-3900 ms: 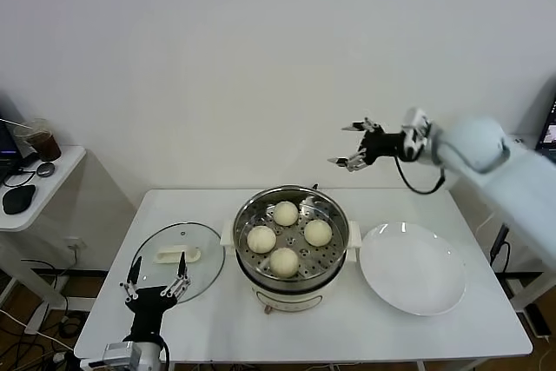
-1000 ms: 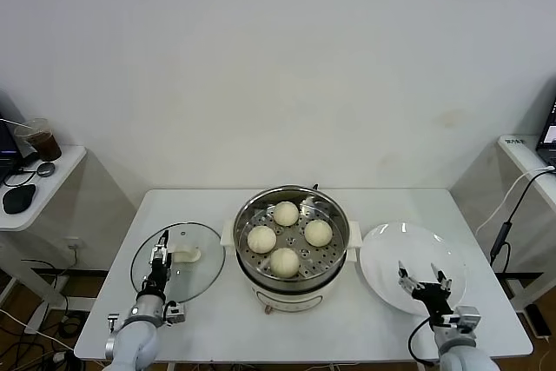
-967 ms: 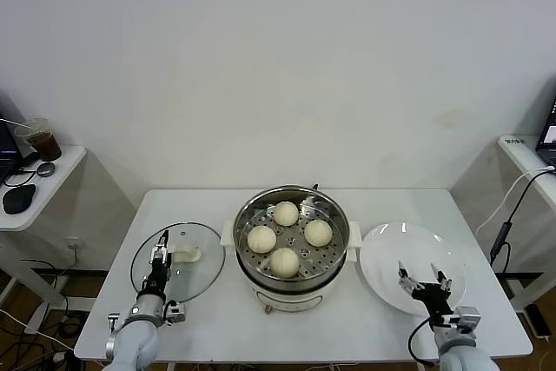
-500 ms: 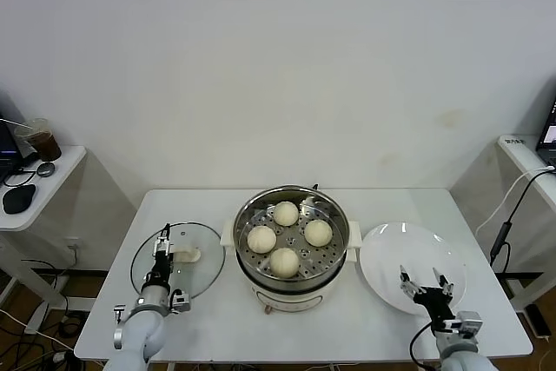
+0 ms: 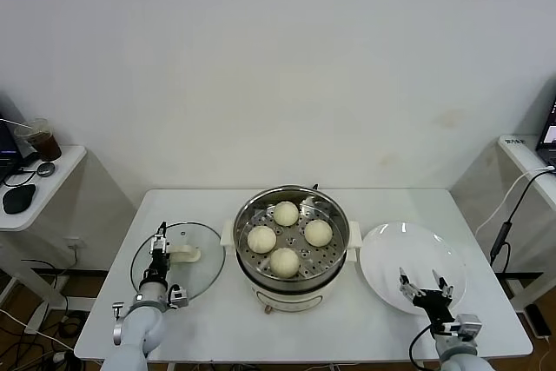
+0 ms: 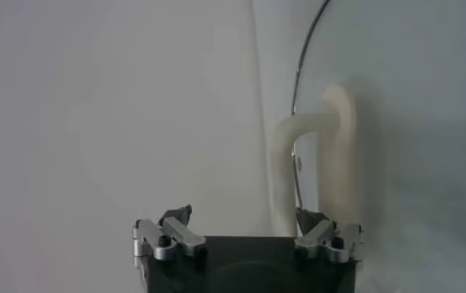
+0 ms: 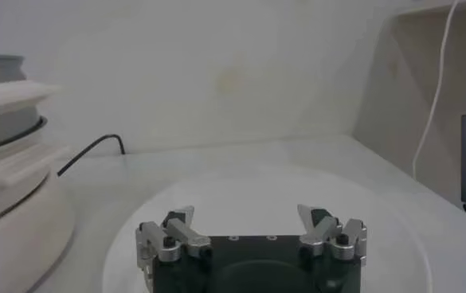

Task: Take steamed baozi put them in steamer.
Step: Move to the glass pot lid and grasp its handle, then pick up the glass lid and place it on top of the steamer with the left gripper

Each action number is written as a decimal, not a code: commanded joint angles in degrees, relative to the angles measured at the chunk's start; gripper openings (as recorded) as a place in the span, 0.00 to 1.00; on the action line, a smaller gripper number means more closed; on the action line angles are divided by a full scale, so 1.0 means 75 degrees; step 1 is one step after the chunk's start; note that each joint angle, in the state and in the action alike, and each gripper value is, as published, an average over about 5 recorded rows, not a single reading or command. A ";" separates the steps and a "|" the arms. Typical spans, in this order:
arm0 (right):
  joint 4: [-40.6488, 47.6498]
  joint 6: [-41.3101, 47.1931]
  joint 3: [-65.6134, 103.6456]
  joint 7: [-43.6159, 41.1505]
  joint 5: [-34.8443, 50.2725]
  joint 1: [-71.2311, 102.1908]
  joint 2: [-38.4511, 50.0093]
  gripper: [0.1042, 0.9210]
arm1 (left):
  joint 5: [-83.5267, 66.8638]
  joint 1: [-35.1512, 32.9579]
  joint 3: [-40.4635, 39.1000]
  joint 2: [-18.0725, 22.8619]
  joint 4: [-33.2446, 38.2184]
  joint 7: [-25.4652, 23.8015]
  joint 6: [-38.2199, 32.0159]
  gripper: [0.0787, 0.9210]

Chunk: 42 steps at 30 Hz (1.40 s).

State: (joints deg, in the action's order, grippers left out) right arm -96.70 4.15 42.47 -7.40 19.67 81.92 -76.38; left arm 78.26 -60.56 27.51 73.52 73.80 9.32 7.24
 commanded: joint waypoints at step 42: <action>-0.0244 0.0103 -0.0045 -0.0099 -0.0062 -0.0045 0.0044 0.88 | 0.0749 -0.1282 0.0290 0.0565 0.4306 -0.2618 0.4120 0.11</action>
State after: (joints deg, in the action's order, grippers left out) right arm -97.59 4.52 41.72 -8.16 19.15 81.41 -76.13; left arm 77.93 -68.23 28.85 75.61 94.28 -1.51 27.02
